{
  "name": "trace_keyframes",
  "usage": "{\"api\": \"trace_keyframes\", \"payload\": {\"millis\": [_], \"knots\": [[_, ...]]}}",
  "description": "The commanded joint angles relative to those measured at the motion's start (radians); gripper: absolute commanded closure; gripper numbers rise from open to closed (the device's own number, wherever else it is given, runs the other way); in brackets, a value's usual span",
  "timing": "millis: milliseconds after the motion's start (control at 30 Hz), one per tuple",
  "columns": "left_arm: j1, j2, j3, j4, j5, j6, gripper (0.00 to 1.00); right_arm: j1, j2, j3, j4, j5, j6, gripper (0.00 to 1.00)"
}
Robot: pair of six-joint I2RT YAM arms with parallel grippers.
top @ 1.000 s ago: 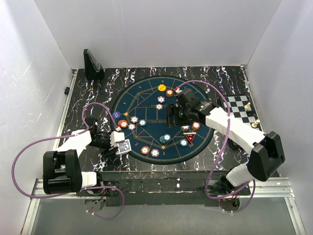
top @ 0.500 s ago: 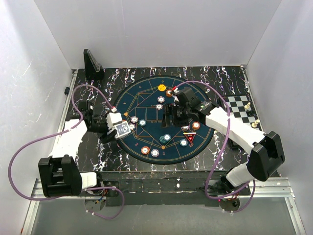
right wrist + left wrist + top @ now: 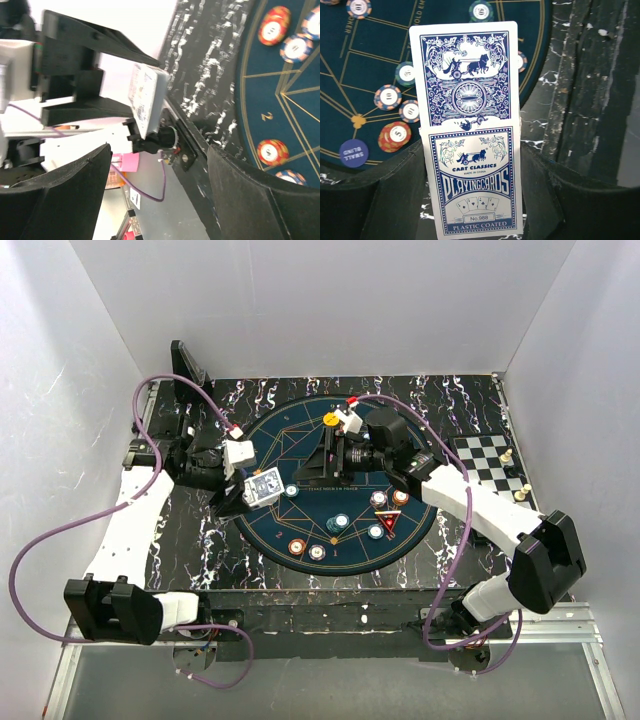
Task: Distribute texas hold em gaming equipment
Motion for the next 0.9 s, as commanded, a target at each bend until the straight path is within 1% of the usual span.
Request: {"api": "trace_keyframes", "payload": {"millis": [0,233,433,600,700,767,867], "knots": [[-0.040,0.006,0.055,-0.050,0.047,-0.064,0.82,0.022,0.019,0.020,0.226,-0.098,0.111,0.16],[-0.081,0.027,0.097,-0.026,0.032,-0.100,0.82,0.066,0.099,0.095,0.173,-0.105,0.096,0.15],[-0.104,0.033,0.126,0.003,0.017,-0.121,0.84,0.097,0.155,0.135,0.171,-0.113,0.108,0.15],[-0.121,0.046,0.141,0.025,0.004,-0.144,0.84,0.117,0.178,0.170,0.152,-0.090,0.113,0.18],[-0.134,0.052,0.152,0.032,0.000,-0.155,0.85,0.117,0.195,0.167,0.201,-0.110,0.159,0.20],[-0.143,0.053,0.153,0.039,-0.002,-0.163,0.85,0.118,0.211,0.153,0.270,-0.136,0.208,0.23],[-0.154,0.056,0.161,0.046,-0.008,-0.169,0.86,0.117,0.226,0.115,0.375,-0.162,0.289,0.32]]}}
